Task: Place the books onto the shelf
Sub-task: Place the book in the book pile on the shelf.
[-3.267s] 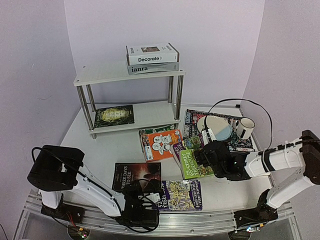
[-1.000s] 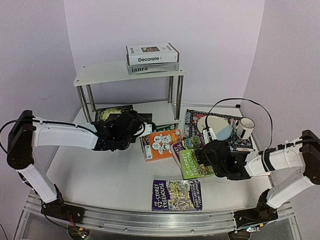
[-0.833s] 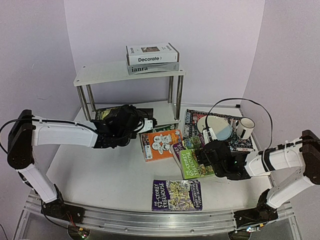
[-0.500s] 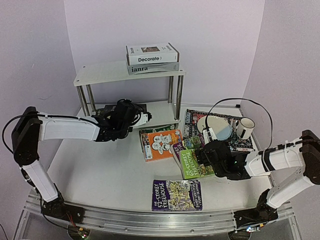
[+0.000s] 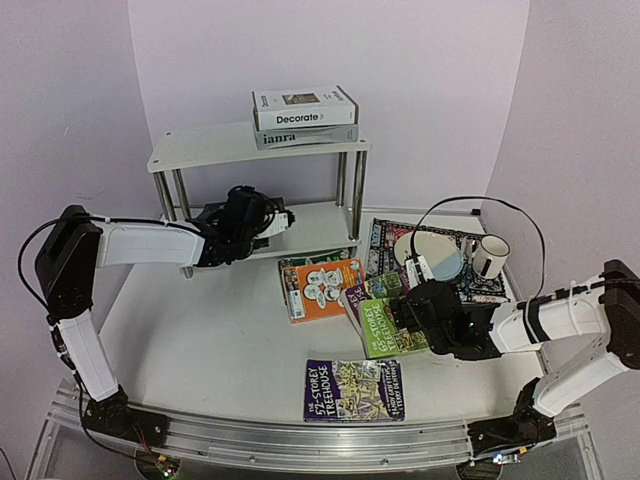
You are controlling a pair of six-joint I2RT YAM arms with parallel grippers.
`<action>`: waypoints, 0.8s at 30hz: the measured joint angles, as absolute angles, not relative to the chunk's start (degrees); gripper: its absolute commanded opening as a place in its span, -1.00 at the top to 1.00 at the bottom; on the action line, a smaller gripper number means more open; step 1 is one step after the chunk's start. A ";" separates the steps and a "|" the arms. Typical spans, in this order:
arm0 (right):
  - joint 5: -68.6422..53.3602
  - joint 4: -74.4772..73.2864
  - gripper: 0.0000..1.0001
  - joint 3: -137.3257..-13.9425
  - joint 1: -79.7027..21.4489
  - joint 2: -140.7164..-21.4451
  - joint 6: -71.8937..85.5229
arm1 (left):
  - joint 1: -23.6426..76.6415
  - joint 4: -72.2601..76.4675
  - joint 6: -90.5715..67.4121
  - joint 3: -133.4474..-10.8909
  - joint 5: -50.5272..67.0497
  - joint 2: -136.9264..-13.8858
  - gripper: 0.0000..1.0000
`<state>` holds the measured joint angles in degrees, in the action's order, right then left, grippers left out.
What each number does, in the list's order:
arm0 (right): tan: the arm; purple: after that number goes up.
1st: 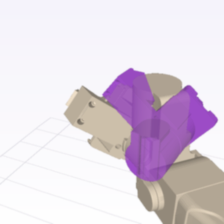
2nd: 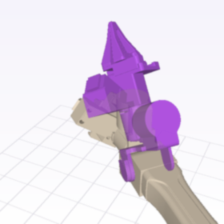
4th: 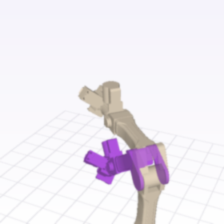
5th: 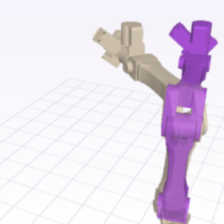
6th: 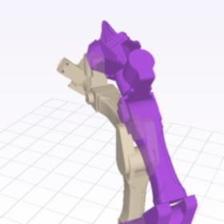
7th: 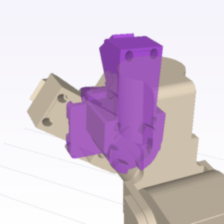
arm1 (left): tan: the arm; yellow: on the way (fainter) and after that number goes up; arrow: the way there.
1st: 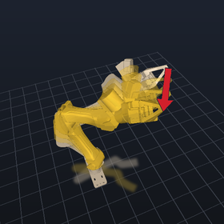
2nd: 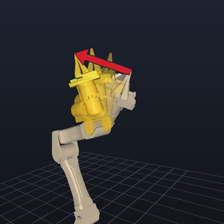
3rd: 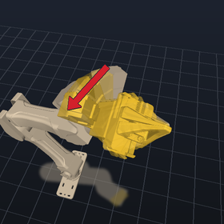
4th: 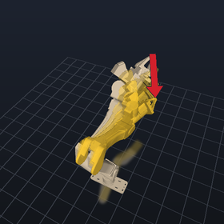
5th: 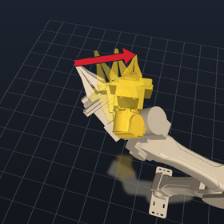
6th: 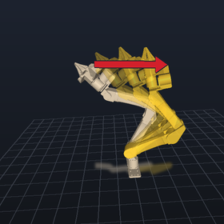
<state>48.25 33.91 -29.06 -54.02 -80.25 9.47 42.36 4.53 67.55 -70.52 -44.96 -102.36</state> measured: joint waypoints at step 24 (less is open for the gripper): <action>48.01 33.91 -0.97 -29.06 -54.02 -80.25 9.47 | 34.63 4.58 69.09 -70.44 -38.63 -106.10 1.00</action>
